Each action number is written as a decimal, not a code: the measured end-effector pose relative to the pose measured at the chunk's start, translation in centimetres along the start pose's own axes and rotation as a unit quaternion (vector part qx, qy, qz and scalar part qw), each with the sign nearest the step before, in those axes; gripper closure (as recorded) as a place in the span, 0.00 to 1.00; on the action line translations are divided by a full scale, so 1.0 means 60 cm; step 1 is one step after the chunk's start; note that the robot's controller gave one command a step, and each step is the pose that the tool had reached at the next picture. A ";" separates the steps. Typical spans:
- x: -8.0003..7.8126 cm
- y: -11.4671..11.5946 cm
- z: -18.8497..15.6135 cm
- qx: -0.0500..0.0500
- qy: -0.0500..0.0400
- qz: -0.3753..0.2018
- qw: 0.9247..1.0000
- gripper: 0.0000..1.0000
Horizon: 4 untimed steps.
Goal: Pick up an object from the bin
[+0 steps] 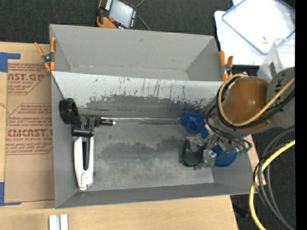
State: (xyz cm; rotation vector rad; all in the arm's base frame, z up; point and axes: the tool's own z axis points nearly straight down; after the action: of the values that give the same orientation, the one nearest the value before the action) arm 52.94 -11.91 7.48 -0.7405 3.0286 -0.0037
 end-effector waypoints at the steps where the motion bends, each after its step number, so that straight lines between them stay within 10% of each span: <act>1: 0.000 0.000 0.000 0.000 0.000 0.000 1.000 1.00; 4: 0.000 0.000 0.000 0.000 0.000 0.000 1.000 1.00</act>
Offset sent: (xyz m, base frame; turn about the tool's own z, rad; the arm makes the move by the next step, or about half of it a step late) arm 0.0000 0.0000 0.0000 0.0000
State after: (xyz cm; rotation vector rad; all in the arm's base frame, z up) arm 52.94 -11.91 7.48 -0.7405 3.0285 -0.0037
